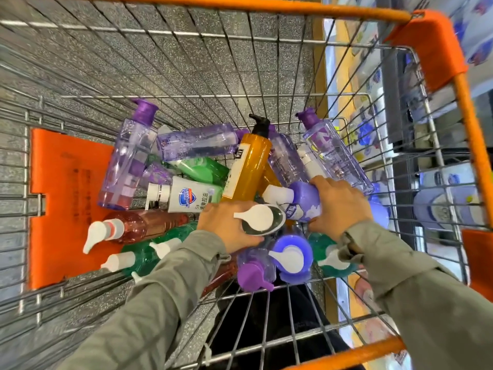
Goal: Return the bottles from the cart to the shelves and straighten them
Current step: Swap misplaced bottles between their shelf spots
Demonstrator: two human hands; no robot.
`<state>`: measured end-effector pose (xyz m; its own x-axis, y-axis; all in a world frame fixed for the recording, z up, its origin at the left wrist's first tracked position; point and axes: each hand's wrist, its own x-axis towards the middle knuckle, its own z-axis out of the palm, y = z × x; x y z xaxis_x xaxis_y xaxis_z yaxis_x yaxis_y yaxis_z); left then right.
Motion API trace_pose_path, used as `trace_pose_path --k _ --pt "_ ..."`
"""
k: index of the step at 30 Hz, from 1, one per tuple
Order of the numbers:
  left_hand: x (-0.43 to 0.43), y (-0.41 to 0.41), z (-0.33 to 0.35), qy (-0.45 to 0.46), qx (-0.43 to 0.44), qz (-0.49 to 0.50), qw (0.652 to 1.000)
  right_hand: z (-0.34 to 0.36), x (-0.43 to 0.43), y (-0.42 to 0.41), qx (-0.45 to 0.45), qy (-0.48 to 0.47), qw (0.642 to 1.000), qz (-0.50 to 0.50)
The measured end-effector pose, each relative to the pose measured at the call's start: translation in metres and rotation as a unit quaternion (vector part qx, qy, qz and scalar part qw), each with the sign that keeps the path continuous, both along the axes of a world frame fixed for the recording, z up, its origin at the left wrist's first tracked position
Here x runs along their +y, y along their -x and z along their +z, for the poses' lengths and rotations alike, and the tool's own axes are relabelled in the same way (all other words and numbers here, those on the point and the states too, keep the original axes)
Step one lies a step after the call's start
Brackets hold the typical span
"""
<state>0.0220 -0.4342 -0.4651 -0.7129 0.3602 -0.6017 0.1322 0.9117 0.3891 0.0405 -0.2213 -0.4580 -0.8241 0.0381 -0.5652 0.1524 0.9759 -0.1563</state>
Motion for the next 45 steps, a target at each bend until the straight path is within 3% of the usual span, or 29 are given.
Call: trace_pose_path --k 4,7,12,16,24,29,36,40,45 --pt "-0.007 0.002 -0.006 -0.045 -0.005 0.087 0.995 0.003 0.003 0.002 0.027 0.045 0.997 -0.051" --pt "-0.01 0.003 -0.006 -0.134 -0.017 0.172 0.976 0.008 0.006 0.003 0.053 0.121 0.984 -0.121" --pt "-0.007 0.013 0.002 -0.3 -0.052 0.299 0.904 0.012 0.012 0.007 0.081 0.183 0.964 -0.175" --pt "0.003 0.031 0.01 -0.399 -0.066 0.319 0.857 0.011 0.02 0.008 0.118 0.216 0.946 -0.212" --pt "0.02 0.041 0.005 -0.427 -0.008 0.357 0.831 0.009 0.026 0.018 0.157 0.344 0.868 -0.323" --pt "0.028 0.053 -0.002 -0.448 -0.01 0.388 0.806 0.003 0.029 0.024 0.148 0.357 0.863 -0.325" --pt "0.029 0.064 -0.015 -0.484 -0.069 0.407 0.772 -0.01 0.034 0.037 0.123 0.412 0.823 -0.371" --pt "0.029 0.068 -0.011 -0.503 -0.051 0.405 0.762 -0.009 0.024 0.044 0.135 0.448 0.794 -0.388" --pt "0.028 0.082 0.008 -0.526 -0.028 0.412 0.744 0.002 0.009 0.048 0.161 0.447 0.79 -0.387"
